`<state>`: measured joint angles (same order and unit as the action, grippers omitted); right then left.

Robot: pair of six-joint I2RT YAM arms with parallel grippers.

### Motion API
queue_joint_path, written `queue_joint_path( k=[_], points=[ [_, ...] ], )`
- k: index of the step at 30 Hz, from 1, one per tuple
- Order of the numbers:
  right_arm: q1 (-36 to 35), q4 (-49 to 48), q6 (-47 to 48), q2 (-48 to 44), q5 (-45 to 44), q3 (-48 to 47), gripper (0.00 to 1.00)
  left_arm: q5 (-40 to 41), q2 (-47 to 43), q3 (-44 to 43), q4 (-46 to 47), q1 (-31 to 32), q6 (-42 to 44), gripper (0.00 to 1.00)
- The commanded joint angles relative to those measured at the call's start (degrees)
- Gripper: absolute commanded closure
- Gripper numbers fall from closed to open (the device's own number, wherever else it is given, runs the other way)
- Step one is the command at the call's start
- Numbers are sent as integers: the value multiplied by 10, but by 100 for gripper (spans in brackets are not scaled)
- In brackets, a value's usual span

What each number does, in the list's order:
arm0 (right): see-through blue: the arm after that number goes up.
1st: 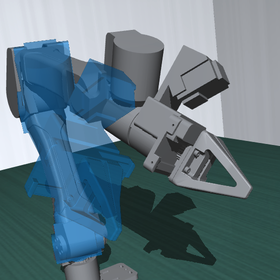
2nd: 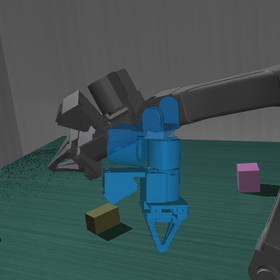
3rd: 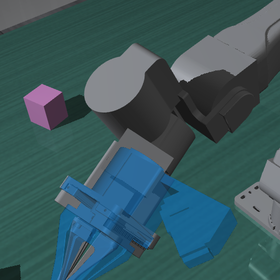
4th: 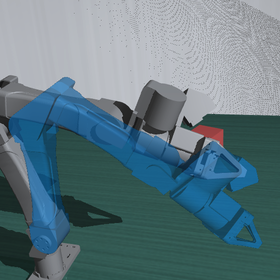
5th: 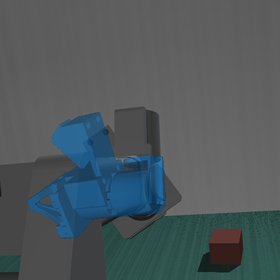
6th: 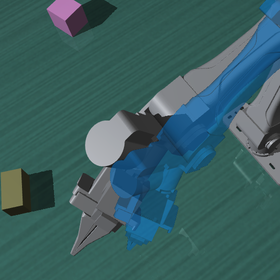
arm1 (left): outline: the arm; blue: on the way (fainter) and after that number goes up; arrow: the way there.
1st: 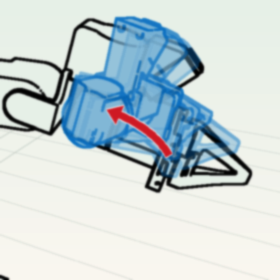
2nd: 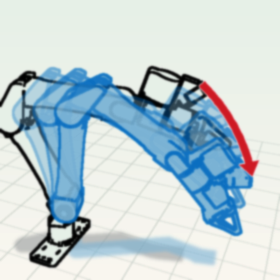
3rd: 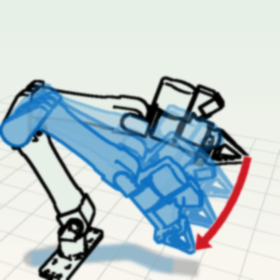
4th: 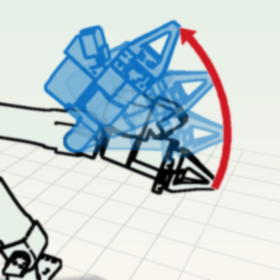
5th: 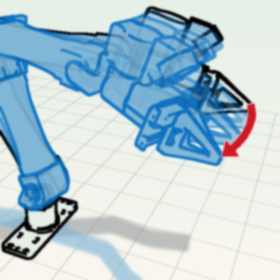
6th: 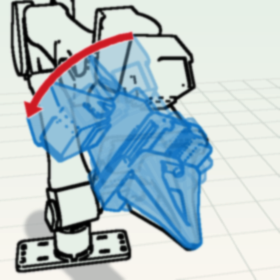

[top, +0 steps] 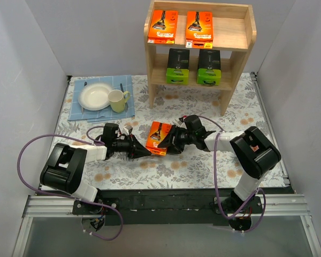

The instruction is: Place and organize the shaving razors onto the shelf

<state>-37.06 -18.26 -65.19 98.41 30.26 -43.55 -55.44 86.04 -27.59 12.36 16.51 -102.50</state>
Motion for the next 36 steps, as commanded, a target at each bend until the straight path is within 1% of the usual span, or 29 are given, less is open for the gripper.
queue_joint_path(
  k=[1,2,3,5,6,8,9,11,12,13,14,16,17,18,19,20,21,22,23,24,25,26,28,29,32,33,34,35,36],
  points=[
    [3,-11,50,-25,7,-19,48,16,2,-1,20,8,-1,100],
    [5,5,60,-32,5,-18,50,17,2,-3,20,9,1,100],
    [9,11,70,-35,4,-18,54,20,2,-4,21,9,1,100],
    [13,26,96,-43,3,-15,58,26,1,-8,18,9,7,100],
    [16,30,103,-46,2,-13,63,29,-1,-12,14,9,8,100],
    [18,41,122,-57,-4,-10,67,31,-3,-19,6,9,15,100],
    [22,56,128,-61,-6,-10,71,31,-5,-27,-7,9,20,99],
    [24,63,156,-75,-9,-9,74,25,-10,-39,-33,9,48,98],
    [28,65,167,-81,-5,-8,78,21,-13,-50,-42,7,61,97],
    [30,67,180,-86,6,-8,79,17,-18,-56,-51,6,73,94],
    [33,74,193,-99,10,-10,80,5,-22,-62,-76,5,108,92],
    [43,104,241,-112,35,-21,84,-9,-35,-90,-111,-10,144,90],
    [49,112,256,-124,51,-25,86,-20,-41,-104,-150,-18,194,89],
    [61,121,276,-133,68,-30,90,-32,-46,-117,-176,-33,219,89],
    [67,153,314,-141,100,-37,92,-33,-51,-150,-203,-41,246,89],
    [74,178,338,-154,114,-61,97,-39,-60,-164,-240,-48,269,90],
    [90,216,357,-161,129,-75,99,-55,-65,-178,-254,-58,320,90],
    [98,241,399,-168,164,-87,99,-57,-70,-197,-269,-60,348,90],
    [107,300,421,-180,185,-120,99,-55,-77,-233,-299,-61,374,90],
    [122,333,442,-185,201,-137,99,-60,-81,-252,-306,-60,417,90],
    [129,364,491,-190,224,-158,99,-63,-82,-268,-310,-60,432,90],
    [136,434,511,-200,236,-176,99,-67,-80,-303,-320,-60,450,91],
    [158,497,554,-205,268,-231,99,-77,-69,-335,-320,-60,483,92],
    [167,546,580,-210,277,-247,99,-81,-65,-371,-318,-58,491,92],
    [218,597,589,-205,327,-317,99,-81,-38,-431,-313,-43,513,95],
    [245,633,593,-199,341,-338,99,-78,-31,-476,-315,-39,521,95],
    [259,647,595,-193,368,-385,99,-73,-13,-497,-316,-32,536,97],
    [273,664,596,-177,383,-410,99,-63,-6,-518,-320,-19,547,98],
    [299,687,599,-169,397,-433,99,-55,3,-559,-322,-13,554,98]
  ],
)
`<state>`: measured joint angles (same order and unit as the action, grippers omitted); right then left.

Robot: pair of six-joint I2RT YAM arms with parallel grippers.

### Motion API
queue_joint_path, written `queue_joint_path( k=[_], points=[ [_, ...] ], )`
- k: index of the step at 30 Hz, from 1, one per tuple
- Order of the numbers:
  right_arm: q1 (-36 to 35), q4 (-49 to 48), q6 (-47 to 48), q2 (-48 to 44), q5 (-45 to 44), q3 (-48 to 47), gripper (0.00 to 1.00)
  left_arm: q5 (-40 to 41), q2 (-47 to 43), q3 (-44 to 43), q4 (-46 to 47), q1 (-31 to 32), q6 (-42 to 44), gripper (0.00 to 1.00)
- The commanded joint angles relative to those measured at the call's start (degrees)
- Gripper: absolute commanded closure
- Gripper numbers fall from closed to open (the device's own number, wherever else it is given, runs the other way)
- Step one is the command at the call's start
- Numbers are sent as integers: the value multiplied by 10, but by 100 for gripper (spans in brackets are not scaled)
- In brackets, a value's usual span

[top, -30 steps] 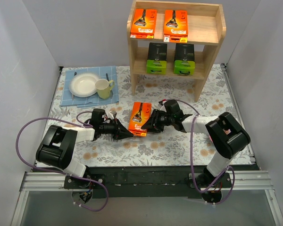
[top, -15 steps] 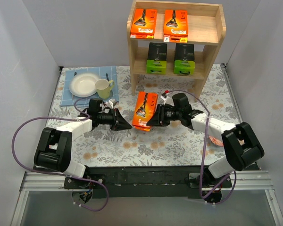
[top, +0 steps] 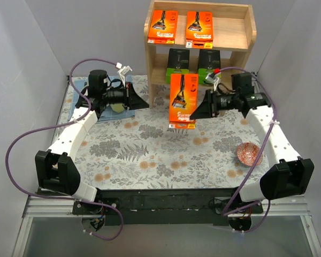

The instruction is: Place and organize the shaving razors onto the shelf

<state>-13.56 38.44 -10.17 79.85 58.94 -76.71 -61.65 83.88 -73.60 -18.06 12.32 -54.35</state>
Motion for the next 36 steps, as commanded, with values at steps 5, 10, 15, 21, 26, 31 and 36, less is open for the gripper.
queue_joint_path(
  k=[5,10,15,21,26,31,36],
  points=[
    [152,118,10,55,164,-240,99,50,75,-209,-53,86,140,100],
    [215,51,-67,86,191,-316,99,95,112,-308,-72,151,187,100],
    [239,-40,-137,137,210,-352,99,136,133,-330,19,228,188,100],
    [263,-106,-201,157,221,-360,99,200,160,-320,102,292,173,100],
    [296,-127,-225,174,227,-367,99,253,198,-315,159,329,202,100],
    [308,-151,-261,188,243,-361,99,299,220,-285,252,351,238,100],
    [309,-171,-282,189,247,-343,99,362,252,-265,398,359,262,100]
  ],
)
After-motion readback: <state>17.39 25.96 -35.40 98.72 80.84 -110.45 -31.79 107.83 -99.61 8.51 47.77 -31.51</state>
